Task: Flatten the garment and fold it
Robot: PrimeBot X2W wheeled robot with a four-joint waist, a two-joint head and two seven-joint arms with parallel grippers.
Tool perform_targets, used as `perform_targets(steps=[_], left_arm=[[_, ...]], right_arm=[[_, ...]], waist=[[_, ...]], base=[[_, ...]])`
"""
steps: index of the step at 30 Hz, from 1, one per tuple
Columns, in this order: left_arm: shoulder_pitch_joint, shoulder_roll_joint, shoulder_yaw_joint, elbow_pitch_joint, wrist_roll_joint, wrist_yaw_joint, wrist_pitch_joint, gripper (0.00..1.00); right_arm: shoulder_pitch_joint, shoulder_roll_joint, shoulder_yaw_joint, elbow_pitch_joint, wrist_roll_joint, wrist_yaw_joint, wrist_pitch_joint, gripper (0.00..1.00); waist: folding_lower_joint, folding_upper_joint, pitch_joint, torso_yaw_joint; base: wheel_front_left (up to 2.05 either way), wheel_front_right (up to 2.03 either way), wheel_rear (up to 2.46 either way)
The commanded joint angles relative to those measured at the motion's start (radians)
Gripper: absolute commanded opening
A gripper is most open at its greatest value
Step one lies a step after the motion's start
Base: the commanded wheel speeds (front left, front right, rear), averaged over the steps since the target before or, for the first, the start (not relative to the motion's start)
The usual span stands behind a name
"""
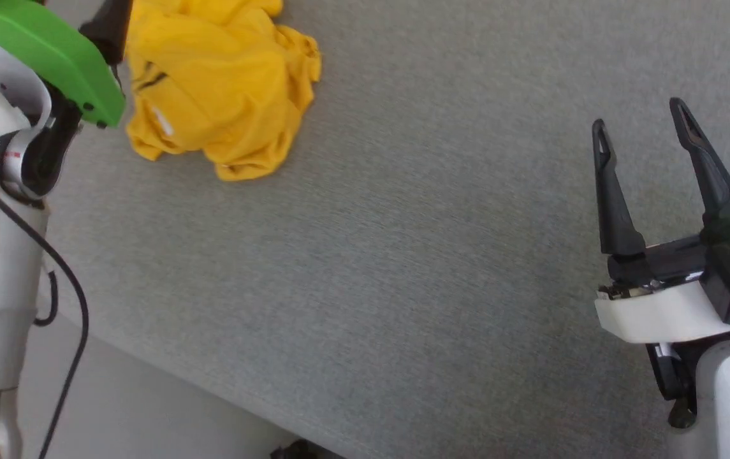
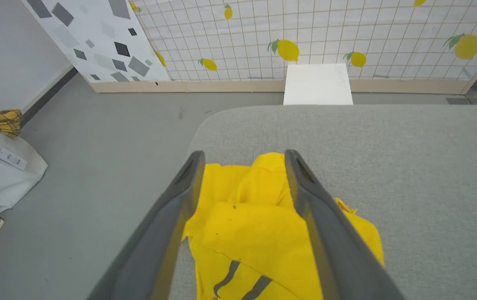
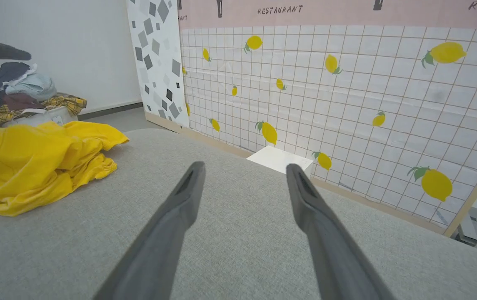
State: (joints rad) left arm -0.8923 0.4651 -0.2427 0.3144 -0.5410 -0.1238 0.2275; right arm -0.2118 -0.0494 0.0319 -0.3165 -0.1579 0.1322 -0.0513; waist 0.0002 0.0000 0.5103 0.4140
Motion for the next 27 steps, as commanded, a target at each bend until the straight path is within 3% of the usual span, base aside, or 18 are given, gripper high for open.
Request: perform_targets(steps=[1,6,12,19,20,27], left_arm=[[-0.010,0.021,-0.021,0.014,-0.029,-0.007,0.026,1.00],[0.021,0.101,-0.136,0.033,-0.157,-0.007,0.196,1.00],[0.041,0.191,-0.225,0.064,-0.179,-0.007,0.302,1.00],[0.065,0.204,-0.271,0.124,-0.176,-0.007,0.328,1.00],[0.069,0.202,-0.276,0.125,-0.187,-0.007,0.326,0.00],[0.048,0.223,-0.241,0.135,-0.187,-0.001,0.207,0.00]], right_arm=[[-0.019,-0.001,0.003,-0.007,-0.003,-0.002,0.003,1.00],[-0.028,-0.001,-0.004,-0.005,0.008,-0.002,0.000,1.00],[-0.033,-0.001,0.000,0.005,0.020,-0.002,-0.005,1.00],[-0.039,-0.001,0.006,0.015,0.027,-0.002,-0.006,1.00],[-0.039,-0.001,0.006,0.018,0.029,-0.002,-0.006,1.00],[-0.035,-0.001,-0.003,0.041,0.050,-0.002,-0.022,1.00]], waist=[[-0.0002,0.0000,0.084,-0.065],[-0.0002,0.0000,0.103,-0.091],[-0.0002,0.0000,0.117,-0.114],[-0.0002,0.0000,0.117,-0.131],[-0.0002,0.0000,0.112,-0.134],[-0.0002,0.0000,0.062,-0.142]], base=[[0.00,0.00,0.00],[0.00,0.00,0.00],[0.00,0.00,0.00],[0.00,0.00,0.00],[0.00,0.00,0.00],[0.00,0.00,0.00]])
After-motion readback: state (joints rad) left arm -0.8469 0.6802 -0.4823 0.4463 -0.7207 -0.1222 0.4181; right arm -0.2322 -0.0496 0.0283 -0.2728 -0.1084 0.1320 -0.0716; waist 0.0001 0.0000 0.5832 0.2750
